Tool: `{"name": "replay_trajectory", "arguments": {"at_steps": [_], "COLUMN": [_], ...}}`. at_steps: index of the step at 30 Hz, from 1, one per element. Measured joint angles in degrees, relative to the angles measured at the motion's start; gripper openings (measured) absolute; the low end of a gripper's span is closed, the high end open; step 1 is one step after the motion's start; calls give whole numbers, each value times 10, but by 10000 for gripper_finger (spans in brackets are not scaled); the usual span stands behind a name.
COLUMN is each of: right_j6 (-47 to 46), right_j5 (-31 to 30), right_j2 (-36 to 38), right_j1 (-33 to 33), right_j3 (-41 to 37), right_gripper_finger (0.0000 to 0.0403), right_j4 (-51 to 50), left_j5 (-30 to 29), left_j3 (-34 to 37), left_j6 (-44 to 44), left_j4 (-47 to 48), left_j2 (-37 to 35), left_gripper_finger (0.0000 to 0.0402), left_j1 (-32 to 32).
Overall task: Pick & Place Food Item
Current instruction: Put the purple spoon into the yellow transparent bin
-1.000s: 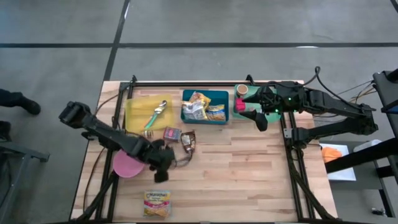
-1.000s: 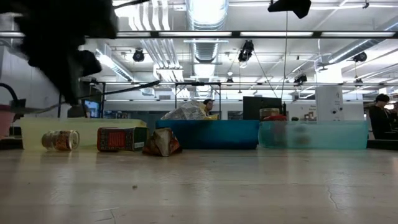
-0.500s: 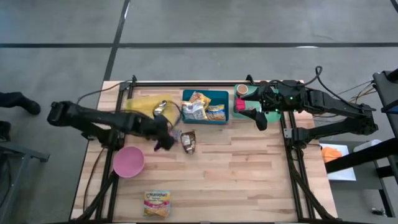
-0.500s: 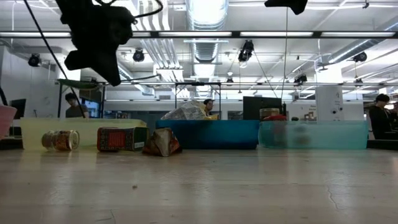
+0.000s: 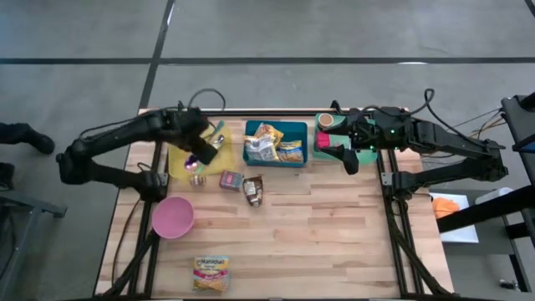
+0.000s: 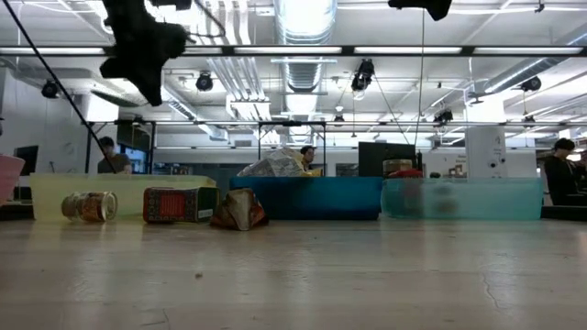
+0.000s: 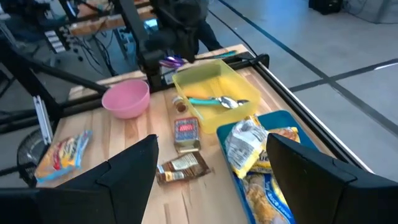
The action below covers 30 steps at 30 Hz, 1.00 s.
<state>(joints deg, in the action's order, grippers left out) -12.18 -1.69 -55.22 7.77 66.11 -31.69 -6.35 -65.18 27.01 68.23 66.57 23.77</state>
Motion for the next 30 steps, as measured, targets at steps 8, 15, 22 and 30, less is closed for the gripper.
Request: {"name": "replay_trajectory", "arguments": {"at_steps": [8,15,22,30], "right_j6": [-30,-47,-69,-90], "right_j5": [-16,-33,-33,-33], "right_j2": [0,0,-1,-1], "right_j1": [0,0,0,0], "right_j3": [0,0,0,0], "right_gripper_finger": [294,294,294,294], "right_j4": [10,9,10,9], "left_j5": [51,59,58,68], "left_j3": [77,93,94,126], "left_j6": [-190,-300,-331,-260], "left_j4": [-32,-55,-88,-142], "left_j2": [7,44,114,159], "left_gripper_finger": [6,6,6,6], "left_j1": [157,170,174,174]}}
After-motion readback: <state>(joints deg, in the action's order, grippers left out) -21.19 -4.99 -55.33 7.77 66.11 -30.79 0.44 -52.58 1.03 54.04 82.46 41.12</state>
